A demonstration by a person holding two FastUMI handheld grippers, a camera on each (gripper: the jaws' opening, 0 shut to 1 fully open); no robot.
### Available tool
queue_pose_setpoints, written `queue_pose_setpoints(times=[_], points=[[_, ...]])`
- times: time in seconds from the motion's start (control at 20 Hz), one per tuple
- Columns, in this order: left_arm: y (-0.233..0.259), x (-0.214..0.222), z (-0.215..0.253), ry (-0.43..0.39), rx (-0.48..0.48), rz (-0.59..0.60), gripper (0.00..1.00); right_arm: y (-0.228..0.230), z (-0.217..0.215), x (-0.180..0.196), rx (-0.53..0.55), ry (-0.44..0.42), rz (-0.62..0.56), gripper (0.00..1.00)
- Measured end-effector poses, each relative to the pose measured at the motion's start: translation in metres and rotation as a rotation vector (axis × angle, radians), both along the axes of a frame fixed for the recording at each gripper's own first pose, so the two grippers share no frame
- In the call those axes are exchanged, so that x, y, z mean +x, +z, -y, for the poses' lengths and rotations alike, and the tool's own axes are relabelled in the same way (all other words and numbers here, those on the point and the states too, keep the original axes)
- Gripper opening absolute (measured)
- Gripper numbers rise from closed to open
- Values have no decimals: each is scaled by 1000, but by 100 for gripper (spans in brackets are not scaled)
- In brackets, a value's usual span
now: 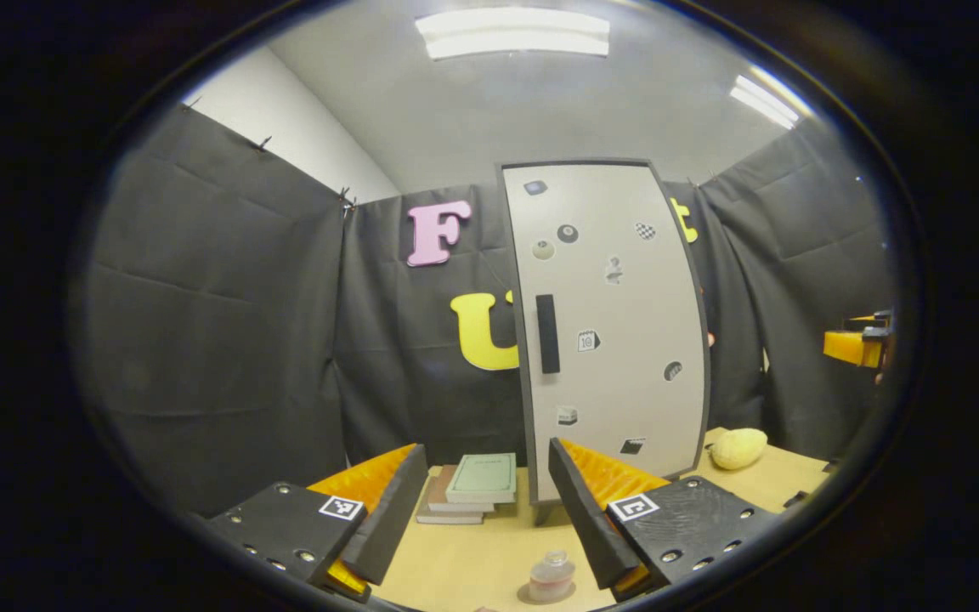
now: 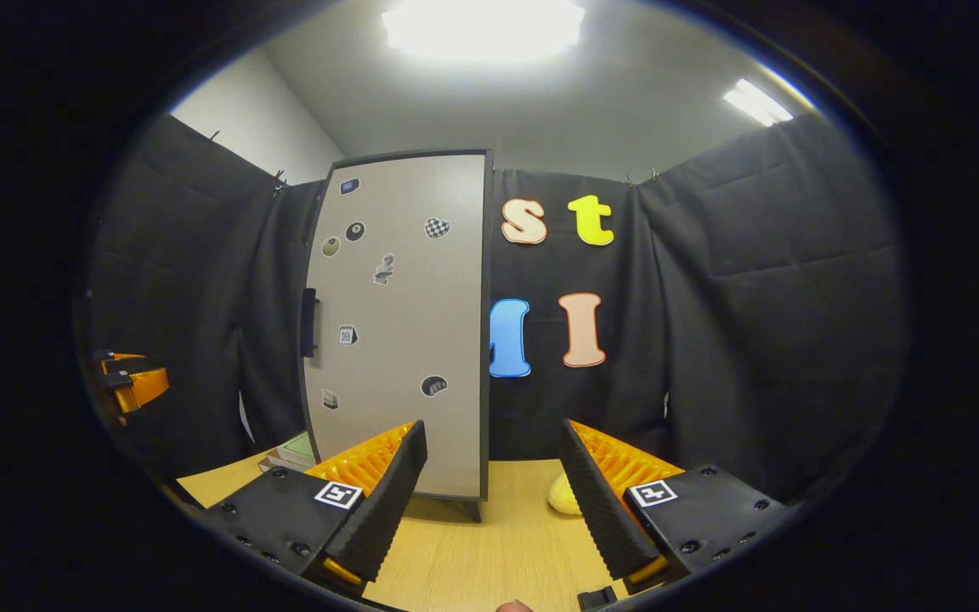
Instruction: Open the cabinet door with the right hand, grasp the bottle in the cabinet with the left hand and place it on the coaster, then close the cabinet door with the right hand.
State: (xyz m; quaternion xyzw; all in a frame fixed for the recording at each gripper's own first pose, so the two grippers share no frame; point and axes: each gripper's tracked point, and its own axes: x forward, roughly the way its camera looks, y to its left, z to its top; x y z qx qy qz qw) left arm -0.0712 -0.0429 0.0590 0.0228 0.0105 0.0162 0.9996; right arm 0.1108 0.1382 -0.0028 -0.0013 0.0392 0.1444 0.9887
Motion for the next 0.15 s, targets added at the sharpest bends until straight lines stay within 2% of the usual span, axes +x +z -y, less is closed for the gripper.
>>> queue_pose_setpoints(times=[0.15], points=[[2, 2, -3, -3, -2, 3, 89, 4, -4, 0, -2, -2, 4, 98]])
